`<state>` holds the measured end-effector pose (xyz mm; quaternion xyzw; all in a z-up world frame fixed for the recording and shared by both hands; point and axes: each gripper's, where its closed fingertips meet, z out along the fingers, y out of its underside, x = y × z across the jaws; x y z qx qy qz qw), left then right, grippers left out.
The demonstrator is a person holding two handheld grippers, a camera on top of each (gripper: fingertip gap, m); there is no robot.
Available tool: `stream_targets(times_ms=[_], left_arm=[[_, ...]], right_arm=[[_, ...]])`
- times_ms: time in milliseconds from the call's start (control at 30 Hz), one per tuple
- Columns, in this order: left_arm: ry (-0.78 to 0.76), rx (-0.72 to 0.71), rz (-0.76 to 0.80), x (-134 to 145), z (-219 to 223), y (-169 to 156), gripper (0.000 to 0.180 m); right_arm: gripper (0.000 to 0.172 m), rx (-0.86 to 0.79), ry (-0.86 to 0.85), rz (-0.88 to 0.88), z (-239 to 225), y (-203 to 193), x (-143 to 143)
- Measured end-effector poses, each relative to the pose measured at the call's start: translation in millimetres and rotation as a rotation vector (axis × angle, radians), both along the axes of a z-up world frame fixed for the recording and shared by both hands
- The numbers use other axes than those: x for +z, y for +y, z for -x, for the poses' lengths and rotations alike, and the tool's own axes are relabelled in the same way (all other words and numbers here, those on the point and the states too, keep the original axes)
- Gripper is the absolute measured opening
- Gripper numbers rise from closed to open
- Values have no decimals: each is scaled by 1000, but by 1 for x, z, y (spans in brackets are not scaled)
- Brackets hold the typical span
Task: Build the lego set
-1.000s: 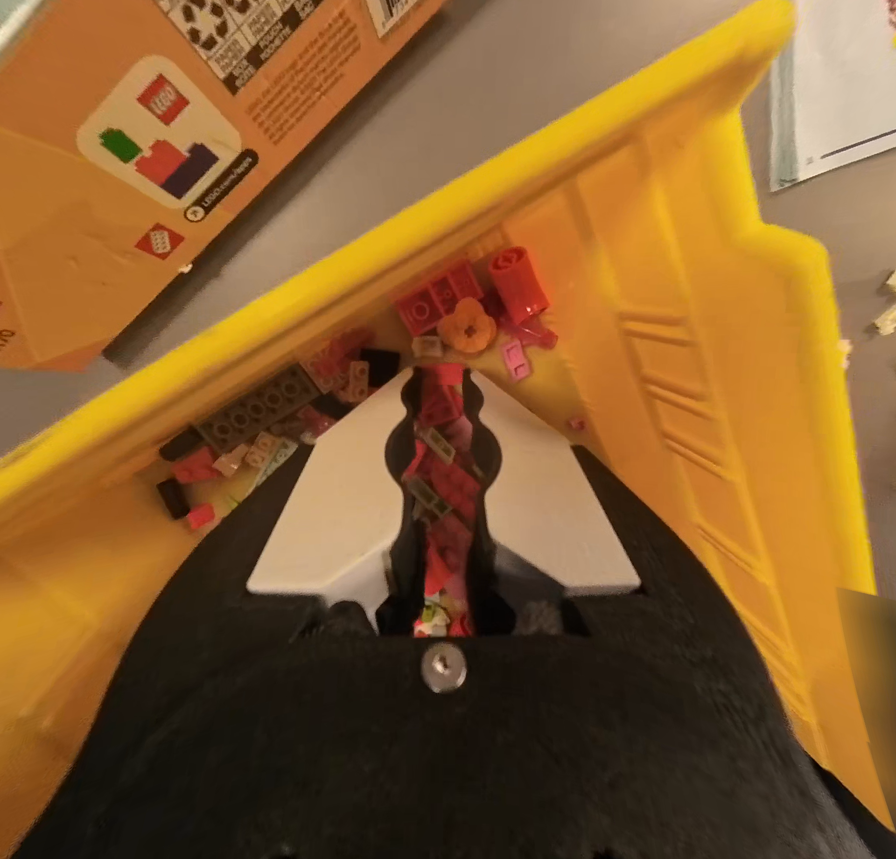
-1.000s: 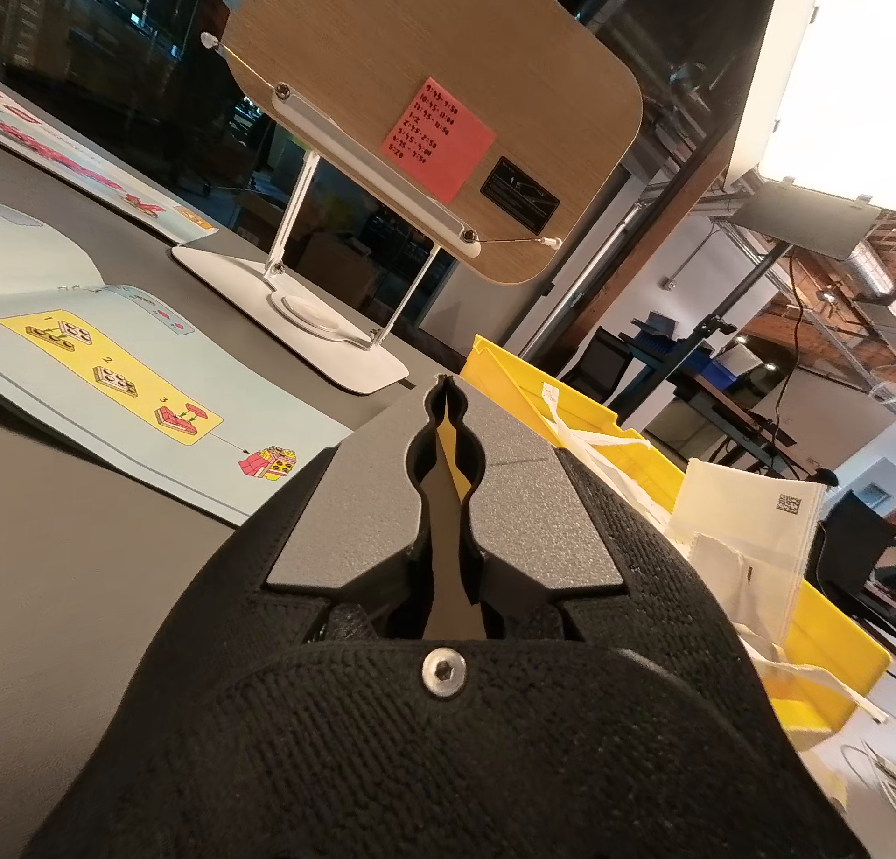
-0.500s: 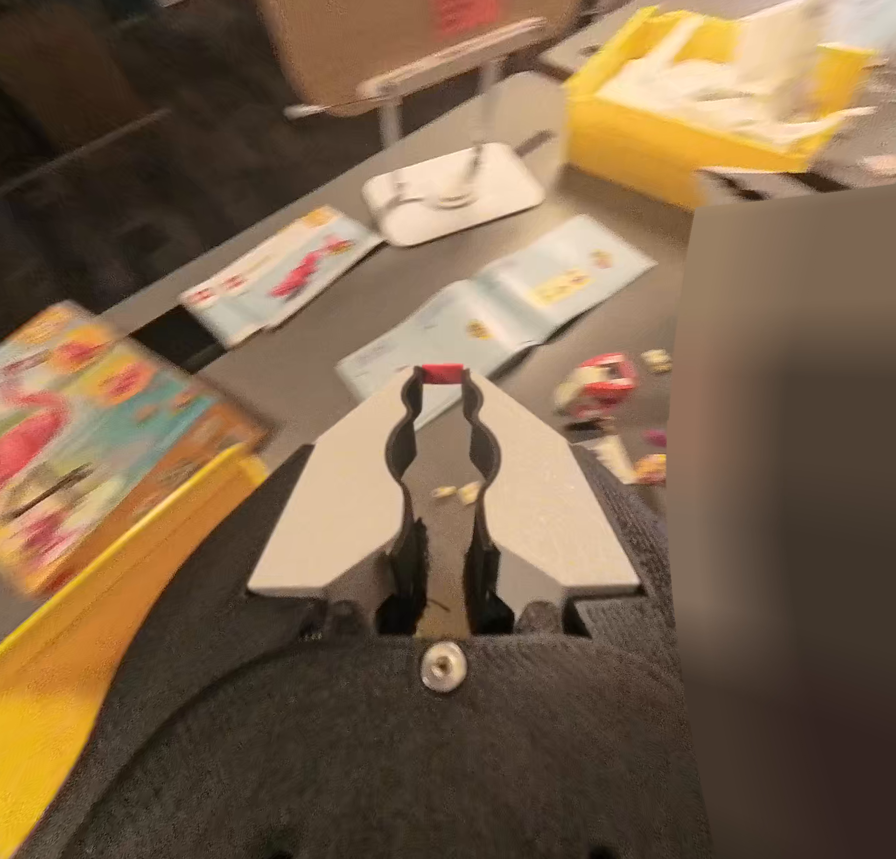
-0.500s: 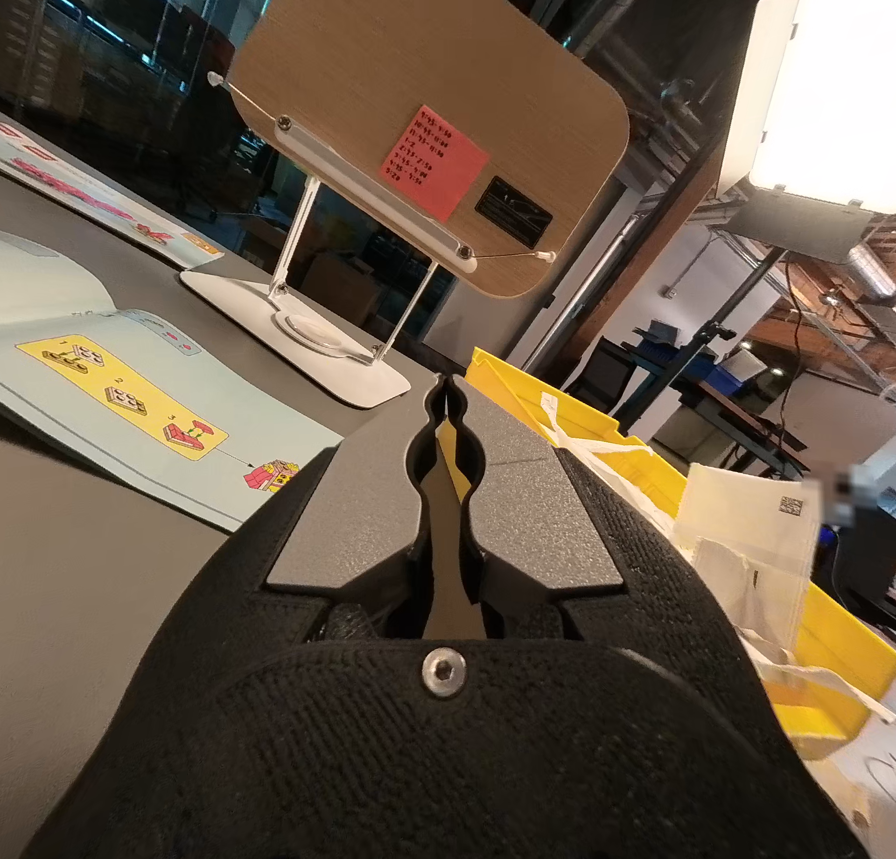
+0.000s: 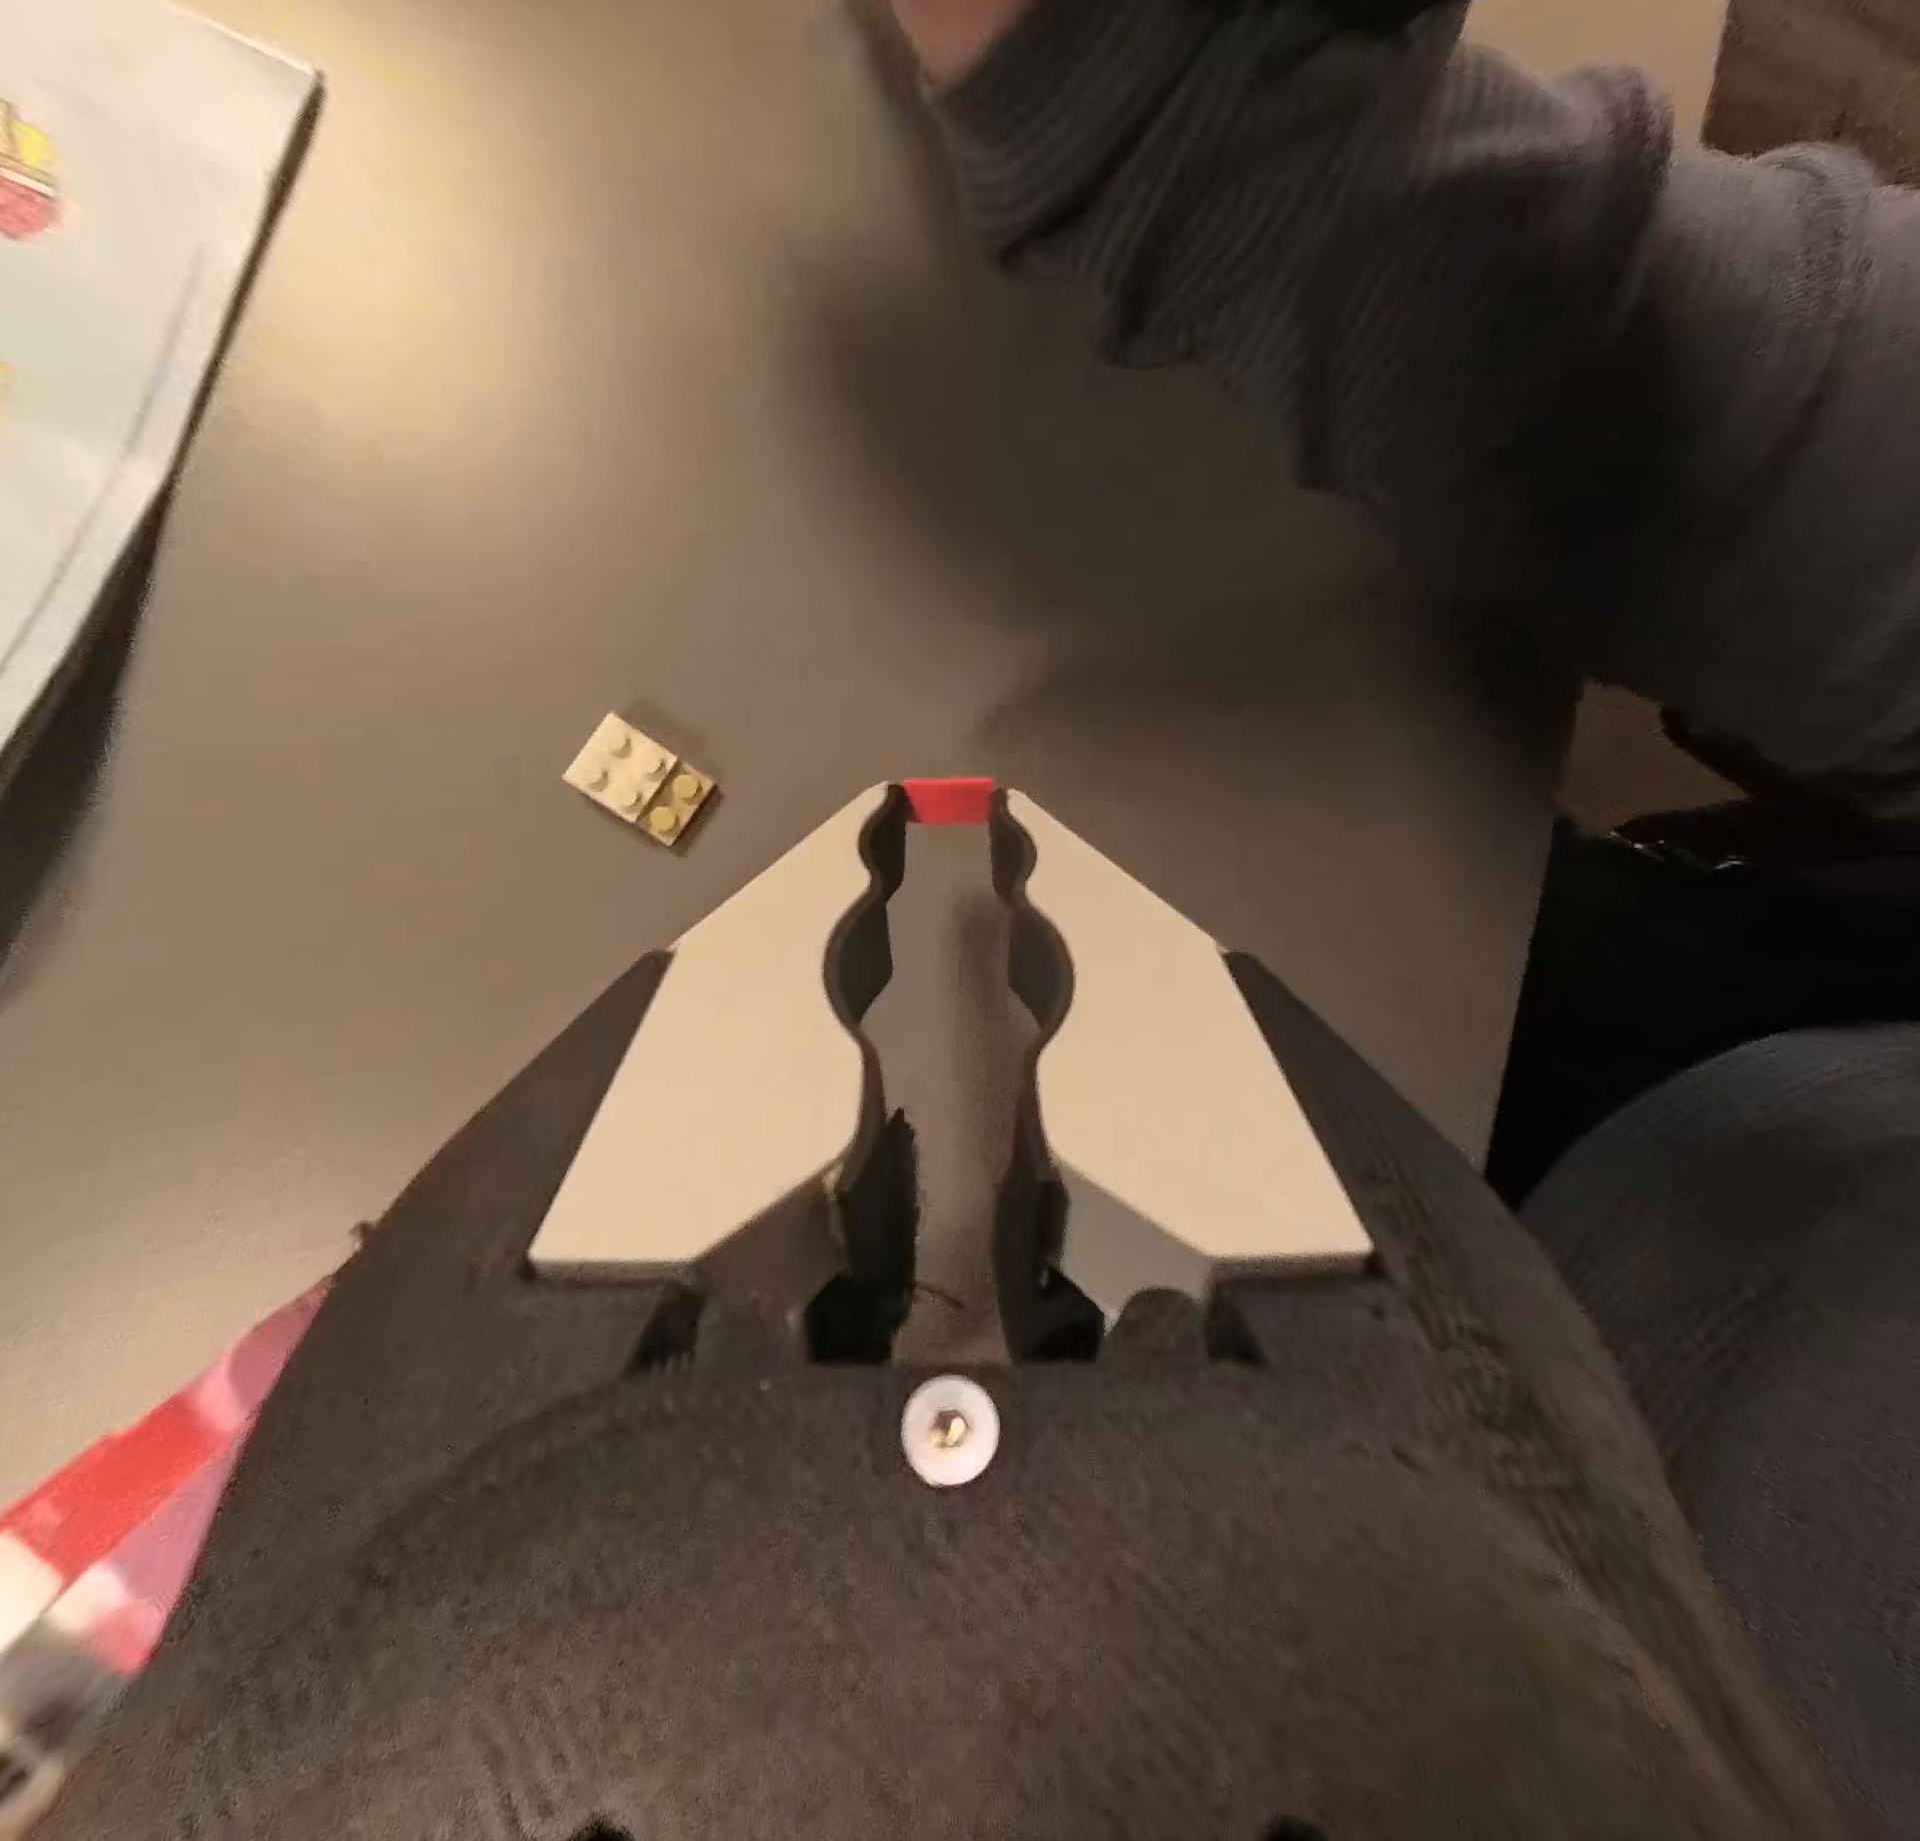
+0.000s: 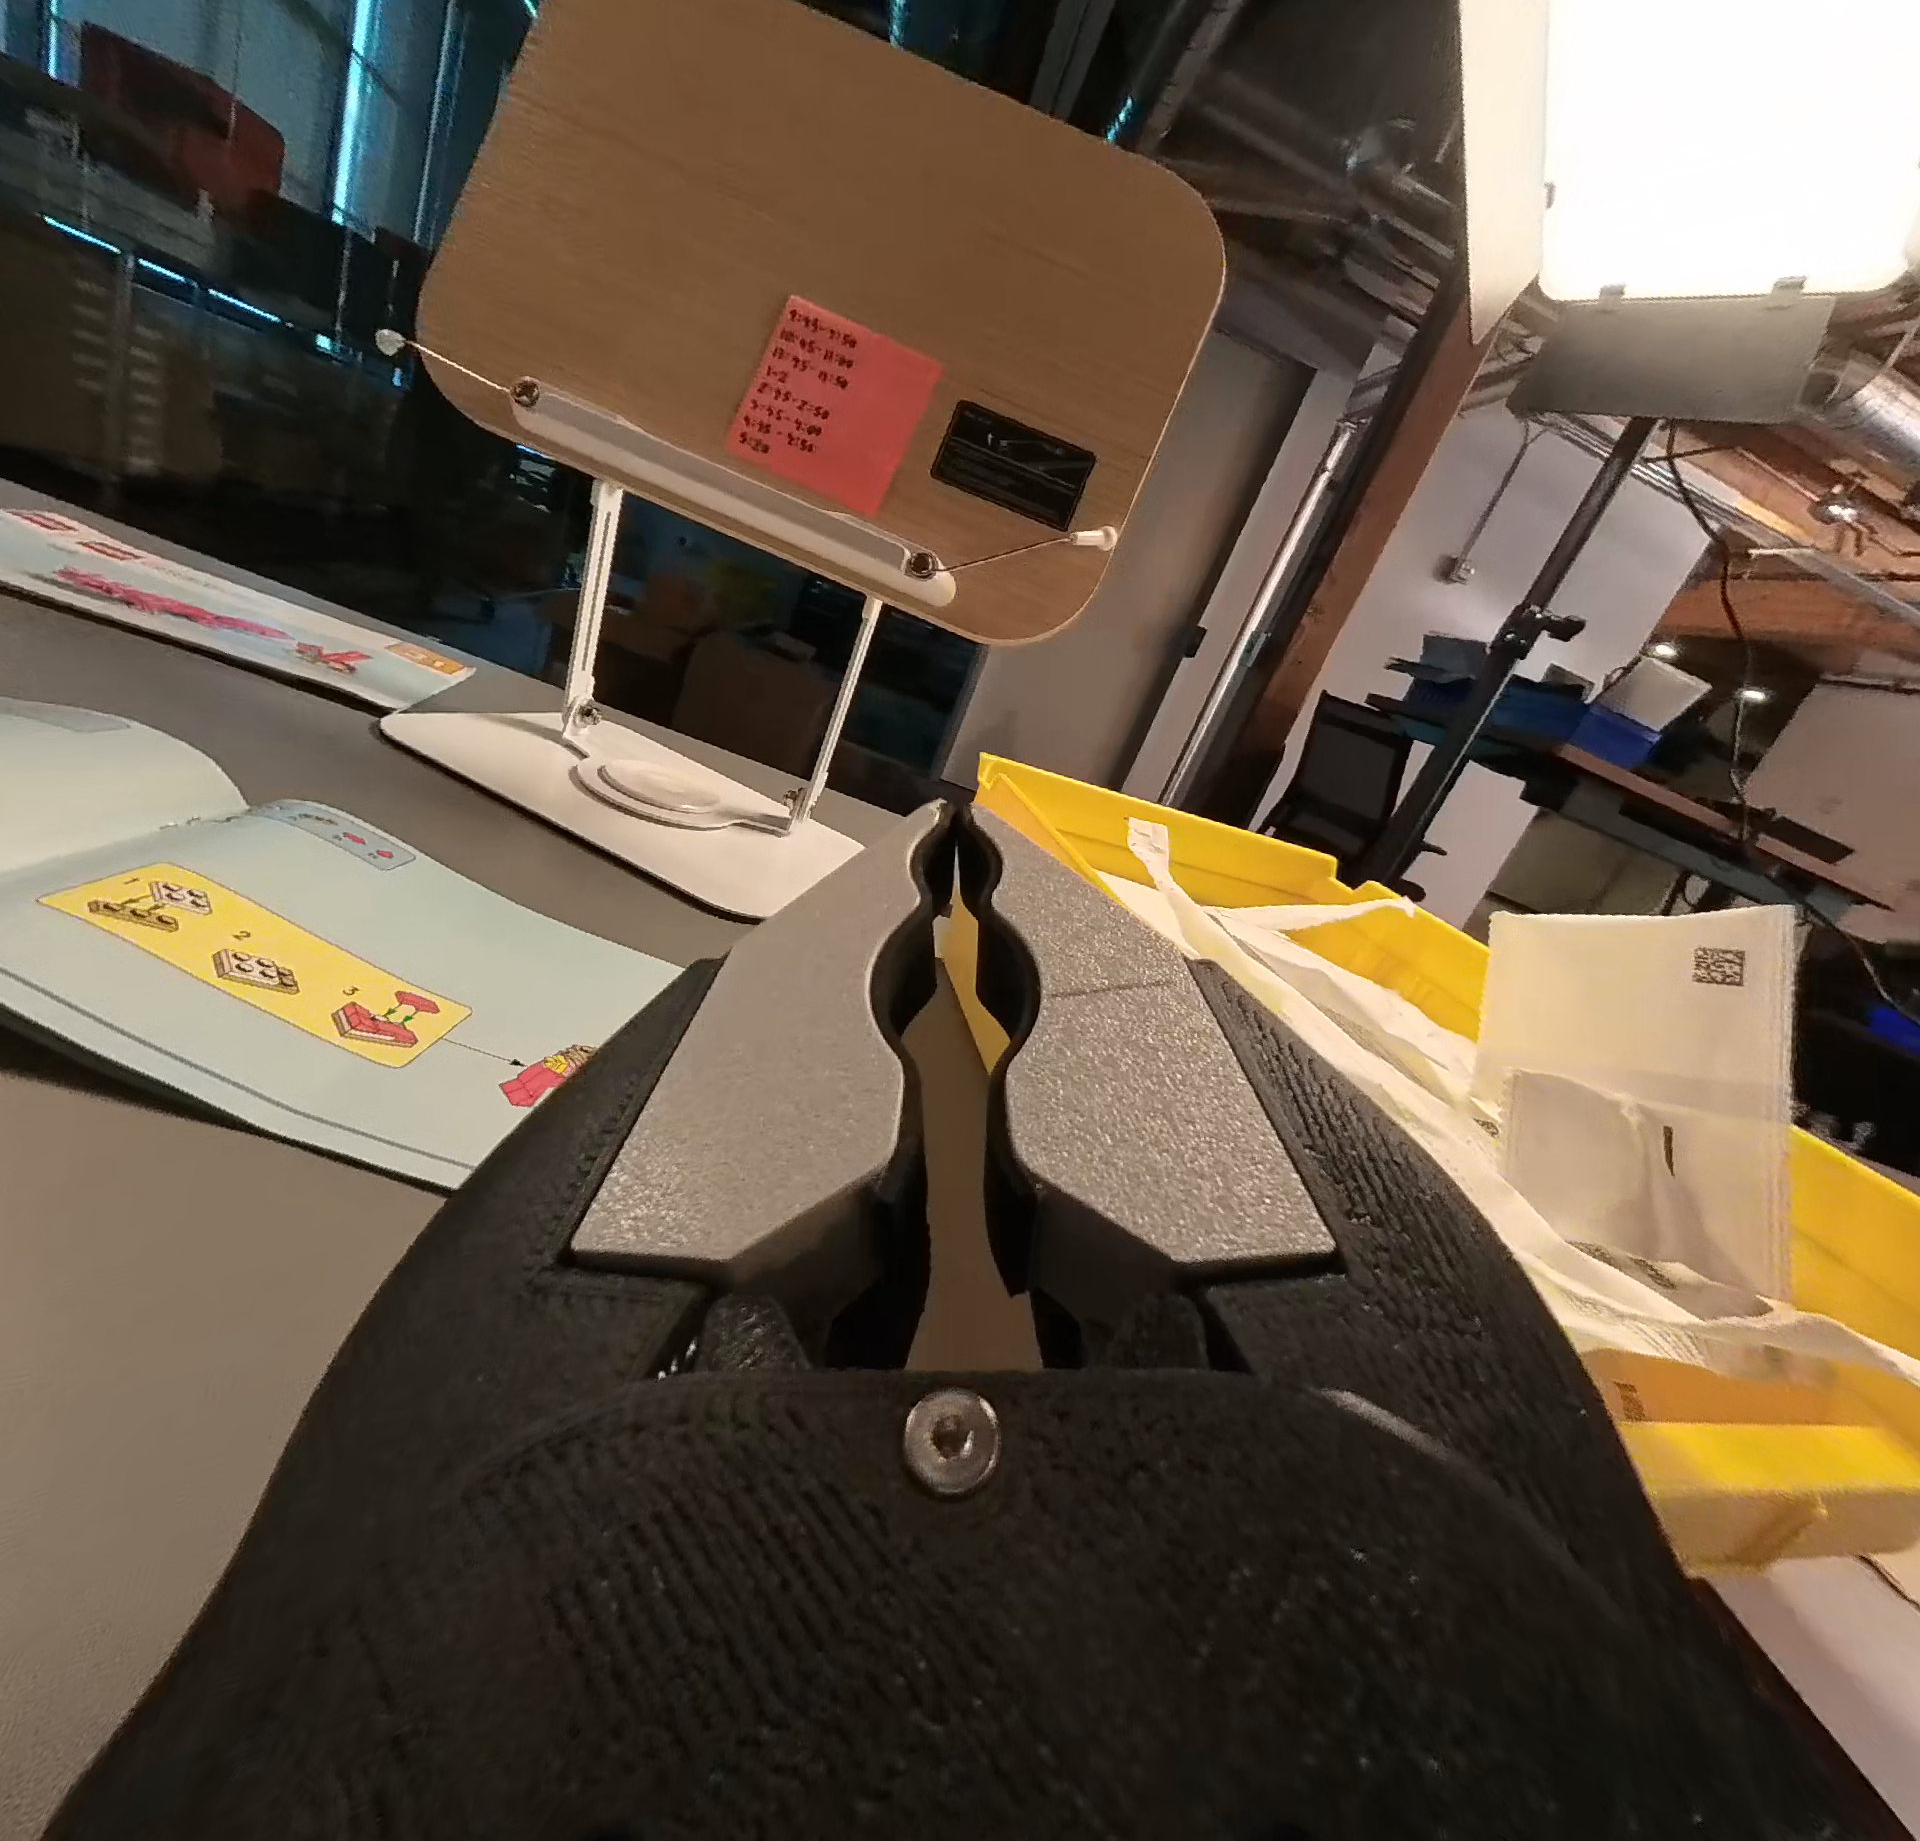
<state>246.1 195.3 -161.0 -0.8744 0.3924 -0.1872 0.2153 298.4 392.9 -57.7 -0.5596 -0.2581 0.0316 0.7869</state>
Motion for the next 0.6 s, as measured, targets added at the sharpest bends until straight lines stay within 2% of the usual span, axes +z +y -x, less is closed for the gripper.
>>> stream_targets(times_ms=[233,433,500,600], left_arm=[[48,2,17,-21,1,-1,15],[66,0,-27,-23,-1,0,15],[67,4,-36,-23,-2,0,27],[82,6,-46,-23,0,0,34]], right_arm=[[0,27,-20,-1,7,0,-1],[0,32,-29,-4,9,-1,-1],[0,33,-29,-4,9,-1,-1],[0,34,-32,-4,9,-1,-2]])
